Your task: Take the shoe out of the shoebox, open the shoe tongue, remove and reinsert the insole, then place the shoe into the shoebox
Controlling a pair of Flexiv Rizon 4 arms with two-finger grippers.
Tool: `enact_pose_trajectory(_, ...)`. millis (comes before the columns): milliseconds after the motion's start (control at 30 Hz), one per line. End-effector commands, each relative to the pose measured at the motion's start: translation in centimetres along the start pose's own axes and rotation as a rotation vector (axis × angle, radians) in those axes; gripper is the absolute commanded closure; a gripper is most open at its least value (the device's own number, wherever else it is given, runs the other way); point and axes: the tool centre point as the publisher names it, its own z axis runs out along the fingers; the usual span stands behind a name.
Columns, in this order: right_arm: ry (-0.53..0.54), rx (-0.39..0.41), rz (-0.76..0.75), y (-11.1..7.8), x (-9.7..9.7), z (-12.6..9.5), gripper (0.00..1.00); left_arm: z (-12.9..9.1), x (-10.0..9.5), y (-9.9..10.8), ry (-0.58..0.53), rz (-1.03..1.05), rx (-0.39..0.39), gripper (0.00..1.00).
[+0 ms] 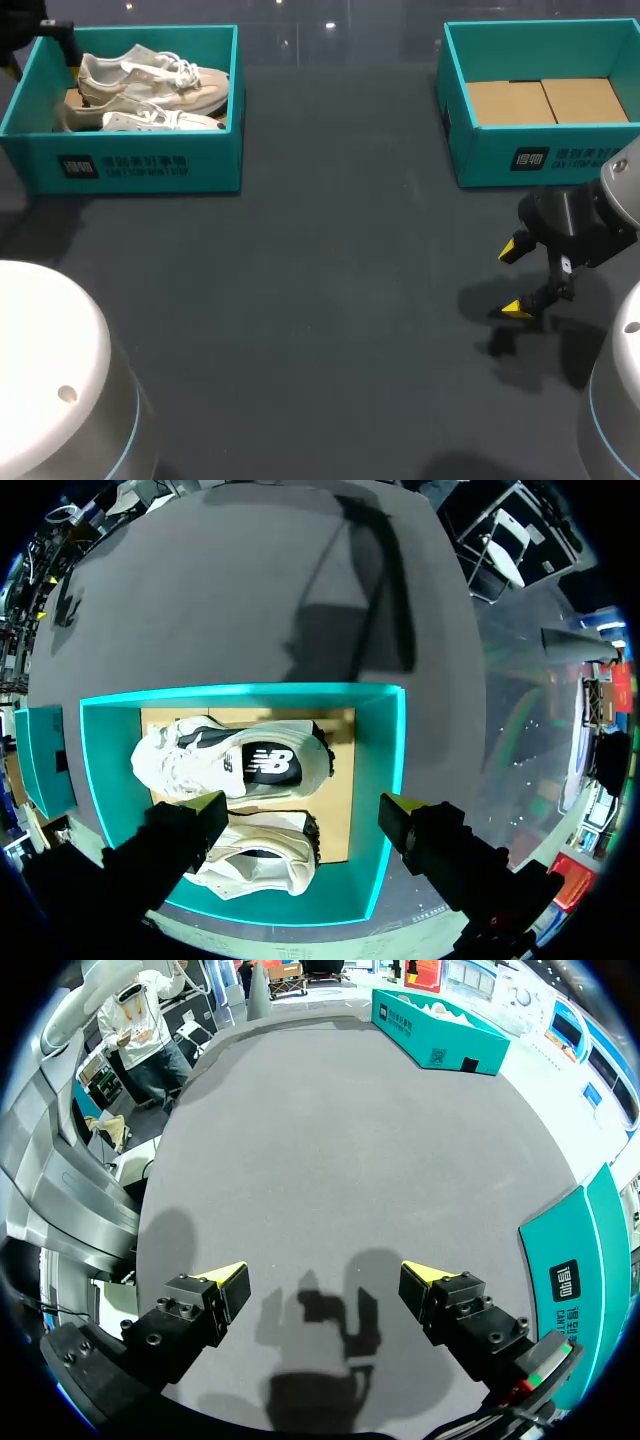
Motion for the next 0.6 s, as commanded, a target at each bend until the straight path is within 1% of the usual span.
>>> enact_pose_trajectory(33,-0.004,0.003,0.0,0.0,0.2,0.0,0.0,1.3,-0.2,0.4,0.007,-0.02,-0.05,0.0)
enact_pose_trajectory(100,-0.004,0.003,0.0,0.0,0.2,0.0,0.0,1.9,0.1,0.7,0.004,-0.021,-0.041,0.0)
enact_pose_trajectory(200,-0.004,0.003,0.0,0.0,0.2,0.0,0.0,2.7,0.4,0.5,0.003,-0.02,-0.036,0.01)
enact_pose_trajectory(233,-0.004,0.003,0.0,0.0,0.2,0.0,0.0,3.0,0.5,0.5,0.001,-0.016,-0.028,0.03)
enact_pose_trajectory(300,-0.004,0.003,0.0,0.0,0.2,0.0,0.0,3.6,0.7,0.6,-0.007,-0.018,-0.01,0.01)
enact_pose_trajectory(367,-0.004,0.003,0.0,0.0,0.2,0.0,0.0,4.2,0.9,0.7,-0.016,-0.013,0.007,0.02)
enact_pose_trajectory(400,-0.004,0.003,0.0,0.0,0.2,0.0,0.0,4.5,1.0,0.6,-0.016,-0.012,0.007,0.03)
enact_pose_trajectory(500,-0.004,0.003,0.0,0.0,0.2,0.0,0.0,5.4,0.9,0.4,-0.02,0.0,0.011,0.01)
enact_pose_trajectory(600,-0.004,0.003,0.0,0.0,0.2,0.0,0.0,6.2,0.8,0.3,-0.022,0.006,0.021,0.07)
